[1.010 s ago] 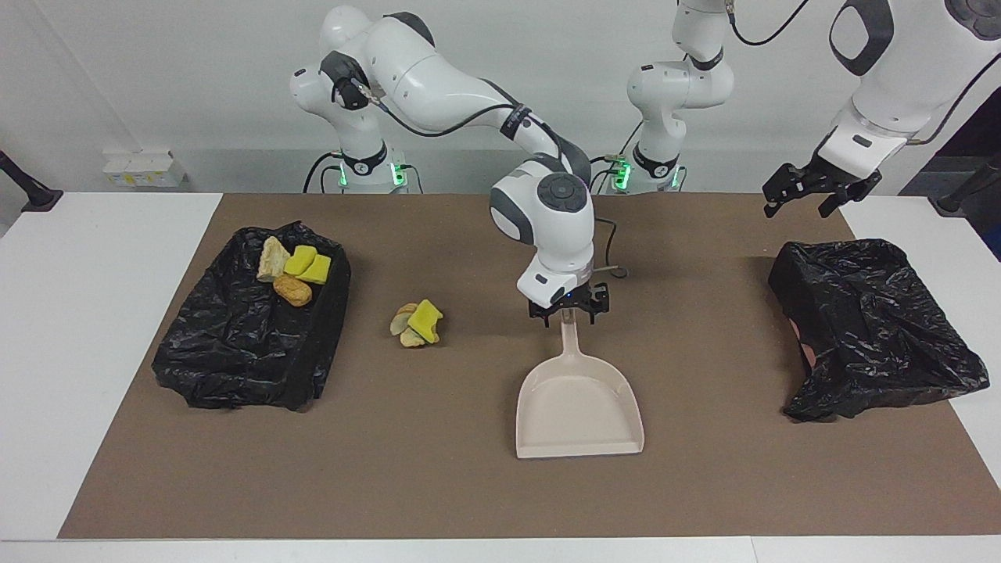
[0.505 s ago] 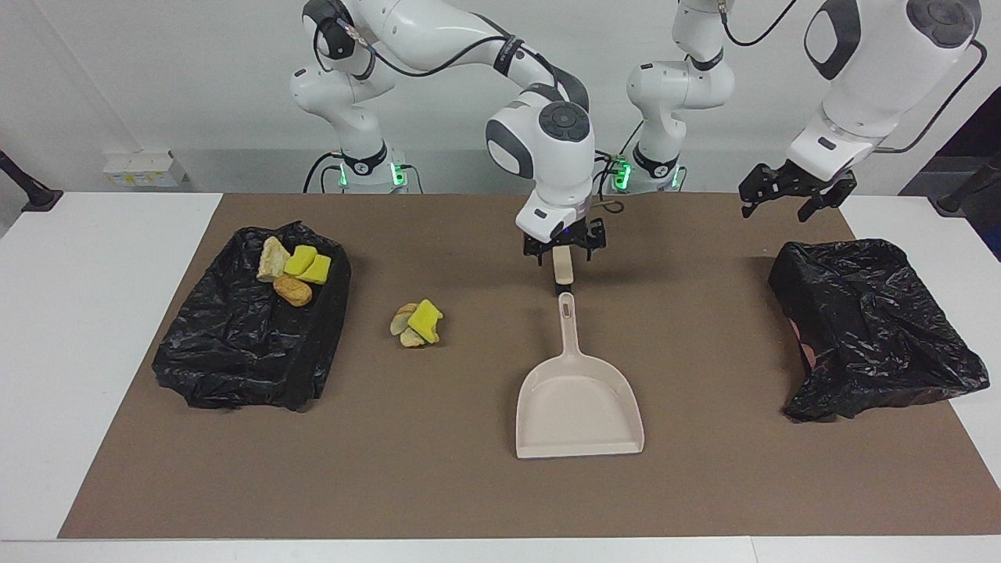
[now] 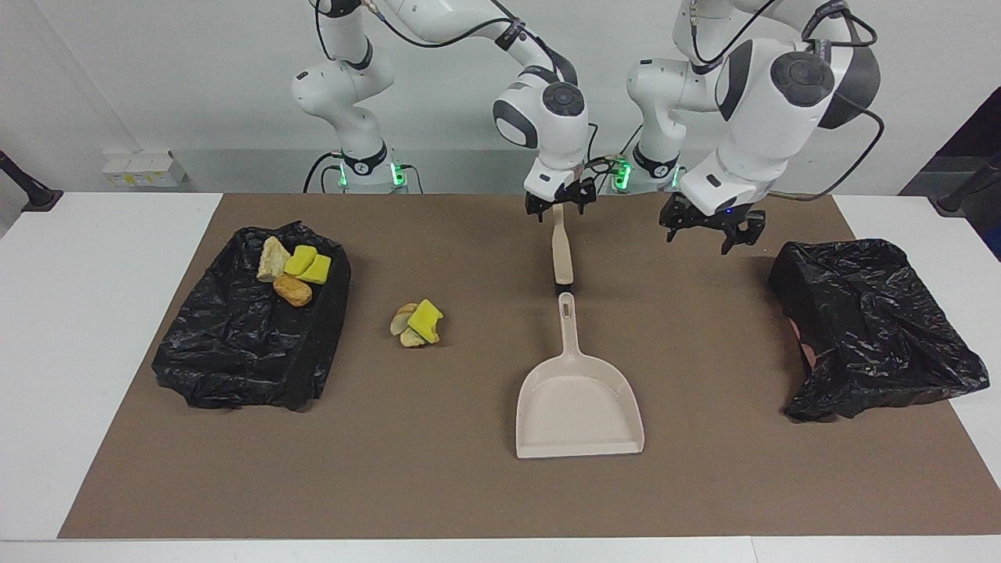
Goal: Sweep and dump trash in bin
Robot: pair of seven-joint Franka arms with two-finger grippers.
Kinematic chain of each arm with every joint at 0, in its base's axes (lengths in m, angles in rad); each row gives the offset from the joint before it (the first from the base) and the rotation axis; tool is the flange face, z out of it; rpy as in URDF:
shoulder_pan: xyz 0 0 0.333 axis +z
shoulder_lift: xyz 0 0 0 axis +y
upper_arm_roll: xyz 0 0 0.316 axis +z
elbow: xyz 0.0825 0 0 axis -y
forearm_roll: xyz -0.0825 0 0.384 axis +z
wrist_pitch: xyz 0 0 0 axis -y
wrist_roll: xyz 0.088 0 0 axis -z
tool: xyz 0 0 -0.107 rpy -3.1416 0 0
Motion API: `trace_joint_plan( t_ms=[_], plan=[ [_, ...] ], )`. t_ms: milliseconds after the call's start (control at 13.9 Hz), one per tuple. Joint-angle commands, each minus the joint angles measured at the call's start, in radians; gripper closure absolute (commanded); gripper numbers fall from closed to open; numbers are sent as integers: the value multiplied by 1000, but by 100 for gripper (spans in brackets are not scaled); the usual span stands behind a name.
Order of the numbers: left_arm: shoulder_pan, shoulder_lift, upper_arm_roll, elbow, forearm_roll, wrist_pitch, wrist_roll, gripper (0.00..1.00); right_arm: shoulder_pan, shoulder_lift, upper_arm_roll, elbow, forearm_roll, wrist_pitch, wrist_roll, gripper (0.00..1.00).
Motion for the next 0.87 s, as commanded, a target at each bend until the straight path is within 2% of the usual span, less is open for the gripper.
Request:
trace_joint_plan(
  t_ms=[0, 433, 794],
  plan=[
    [-70, 60, 16, -3, 13, 60, -29, 0, 23, -54, -2, -82, 39, 33, -4, 0],
    [-174, 233, 16, 68, 2, 140, -123, 0, 31, -68, -2, -101, 59, 30, 2, 0],
    [-216, 331, 16, 148, -59, 197, -238, 0, 32, -62, -2, -104, 61, 37, 13, 2]
  ],
)
